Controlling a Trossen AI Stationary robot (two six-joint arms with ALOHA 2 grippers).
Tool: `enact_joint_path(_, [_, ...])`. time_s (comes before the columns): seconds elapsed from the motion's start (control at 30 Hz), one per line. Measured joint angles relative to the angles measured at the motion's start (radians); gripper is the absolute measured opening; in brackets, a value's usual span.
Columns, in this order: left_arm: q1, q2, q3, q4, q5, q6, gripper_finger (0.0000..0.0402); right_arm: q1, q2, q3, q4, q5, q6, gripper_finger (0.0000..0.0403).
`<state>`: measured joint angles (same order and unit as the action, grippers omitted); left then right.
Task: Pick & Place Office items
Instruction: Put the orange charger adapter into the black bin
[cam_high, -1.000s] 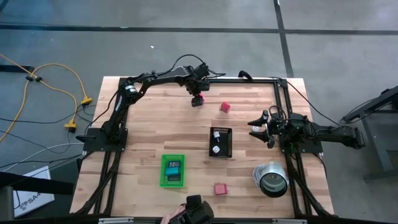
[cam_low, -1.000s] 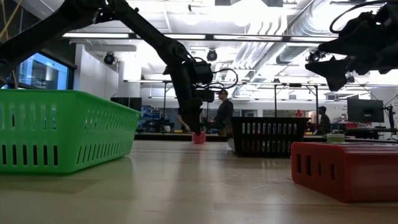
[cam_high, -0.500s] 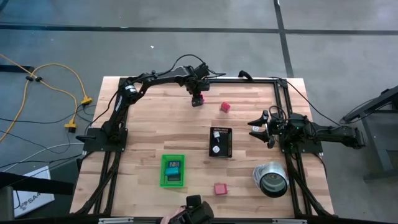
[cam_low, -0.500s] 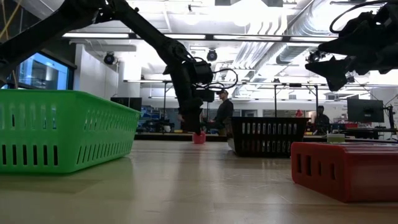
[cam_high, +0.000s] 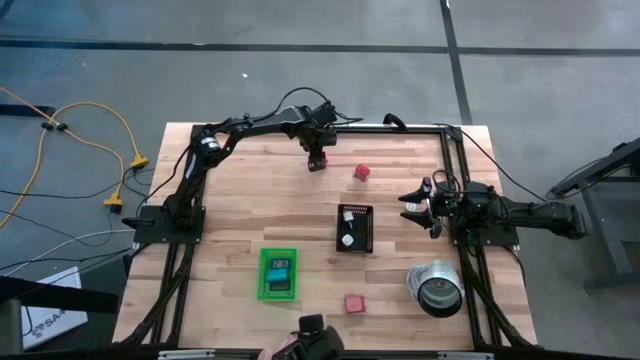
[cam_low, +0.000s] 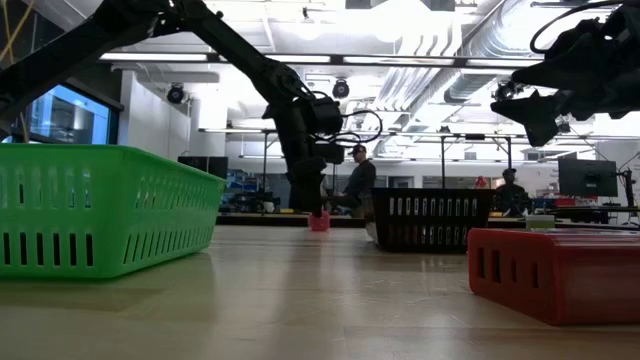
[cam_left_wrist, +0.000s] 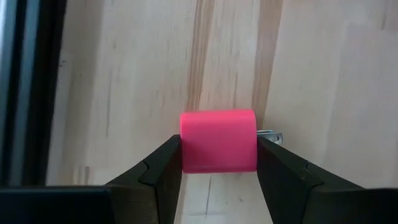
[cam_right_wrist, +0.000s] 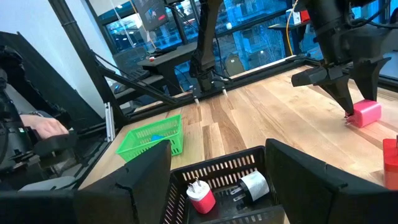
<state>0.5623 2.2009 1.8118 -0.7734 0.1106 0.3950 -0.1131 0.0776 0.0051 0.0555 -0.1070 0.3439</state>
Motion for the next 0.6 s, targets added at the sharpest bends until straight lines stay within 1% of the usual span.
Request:
enact_joint_path(0.37, [-0.041,-0.079,0.0,-0.028,-0.064,-0.001,0.0168,0.0,0.0,0.0,0.0,0.0,0.0,0.0248])
enact_joint_path(0.5, [-0.074,-0.109,0.0,-0.05,-0.068,-0.015,0.0168,0.0,0.0,0.0,0.0,0.0,0.0,0.0248])
enact_joint_path(0.6, [-0.108,-0.137,0.0,-0.057,-0.098,-0.023,0.0168,0.0,0.0,0.0,0.0,0.0,0.0,0.0248])
